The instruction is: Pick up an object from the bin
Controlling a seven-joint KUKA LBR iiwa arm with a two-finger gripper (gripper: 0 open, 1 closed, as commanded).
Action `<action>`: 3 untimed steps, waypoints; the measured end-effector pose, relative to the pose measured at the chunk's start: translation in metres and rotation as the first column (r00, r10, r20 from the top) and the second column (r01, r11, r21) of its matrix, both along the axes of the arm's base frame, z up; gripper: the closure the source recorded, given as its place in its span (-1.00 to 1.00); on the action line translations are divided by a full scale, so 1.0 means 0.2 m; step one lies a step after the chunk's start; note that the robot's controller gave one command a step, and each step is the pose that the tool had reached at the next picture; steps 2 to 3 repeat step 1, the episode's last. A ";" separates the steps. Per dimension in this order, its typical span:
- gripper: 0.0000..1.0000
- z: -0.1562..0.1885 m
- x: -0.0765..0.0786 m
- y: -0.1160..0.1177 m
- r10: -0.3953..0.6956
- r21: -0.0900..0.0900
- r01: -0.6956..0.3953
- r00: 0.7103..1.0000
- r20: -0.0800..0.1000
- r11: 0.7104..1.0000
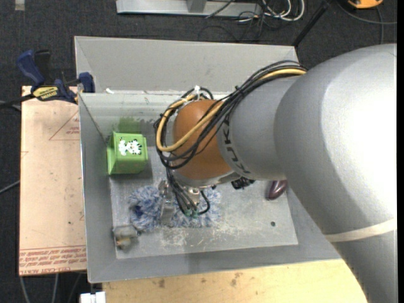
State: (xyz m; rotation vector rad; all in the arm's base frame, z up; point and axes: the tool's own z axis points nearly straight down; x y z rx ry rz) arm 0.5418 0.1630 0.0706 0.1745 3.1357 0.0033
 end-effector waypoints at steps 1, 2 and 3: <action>1.00 0.69 0.18 0.04 -0.003 -0.001 0.003 1.000 0.002 1.000; 1.00 0.69 0.18 0.04 -0.003 -0.001 0.003 1.000 0.002 1.000; 1.00 0.69 0.18 0.04 -0.003 -0.001 0.003 1.000 0.002 1.000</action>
Offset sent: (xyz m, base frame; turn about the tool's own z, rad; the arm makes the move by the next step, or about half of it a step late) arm 0.0000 0.0000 0.0000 0.0000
